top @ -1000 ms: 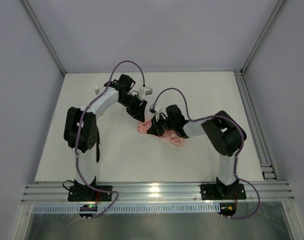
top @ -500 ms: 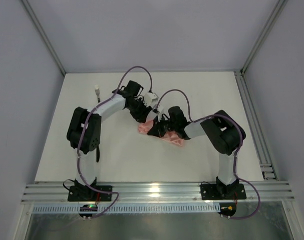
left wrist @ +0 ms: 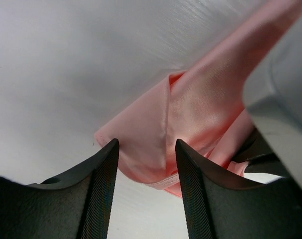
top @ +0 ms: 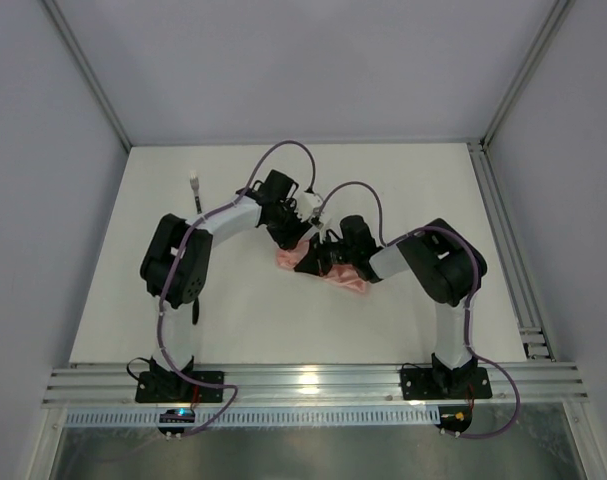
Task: Fold the napkin into a case and place the utensils inside
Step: Stuff the top corner of the smaller-rectangle-folded napkin into the folded napkin.
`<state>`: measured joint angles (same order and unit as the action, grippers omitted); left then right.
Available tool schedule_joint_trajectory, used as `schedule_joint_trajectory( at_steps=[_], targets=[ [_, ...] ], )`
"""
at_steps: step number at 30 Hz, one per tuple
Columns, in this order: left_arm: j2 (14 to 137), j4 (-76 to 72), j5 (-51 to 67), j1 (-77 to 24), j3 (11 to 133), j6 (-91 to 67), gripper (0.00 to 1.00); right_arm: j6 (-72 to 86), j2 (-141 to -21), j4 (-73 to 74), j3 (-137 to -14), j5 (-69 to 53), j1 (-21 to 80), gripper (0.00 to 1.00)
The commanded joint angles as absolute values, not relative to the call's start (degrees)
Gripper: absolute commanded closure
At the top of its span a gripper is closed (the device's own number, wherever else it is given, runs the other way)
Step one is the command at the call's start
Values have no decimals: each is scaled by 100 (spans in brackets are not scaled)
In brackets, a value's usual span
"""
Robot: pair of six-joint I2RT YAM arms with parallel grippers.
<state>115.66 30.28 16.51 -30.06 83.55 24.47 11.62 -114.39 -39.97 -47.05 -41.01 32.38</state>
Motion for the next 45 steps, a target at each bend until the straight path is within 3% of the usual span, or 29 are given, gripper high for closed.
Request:
schedule_joint_trajectory(
  at_steps=[1,6,11,14,30,45],
  targets=[
    [11838,3241,1249,-3199,8472,2619,50,1432,-11522,-4412,-4667,-4157,3121,96],
    [11997,3542,1187,-3261,8569,2663,58,1608,-11584,-4421,-4711,-4113,3067,96],
    [11857,3419,1266,-3261,8569,2646,87,1784,-11593,-4290,-4913,-4104,3041,96],
    [11699,3358,1371,-3261,8517,2680,93,1889,-11610,-3886,-5141,-4104,2988,96],
    [11601,3595,1758,-3261,8552,2812,94,2777,-11663,-3050,-6029,-4456,2681,96],
    [11566,3463,1820,-3261,8464,2751,94,3612,-11777,-3480,-5766,-3841,2487,96]
  ],
)
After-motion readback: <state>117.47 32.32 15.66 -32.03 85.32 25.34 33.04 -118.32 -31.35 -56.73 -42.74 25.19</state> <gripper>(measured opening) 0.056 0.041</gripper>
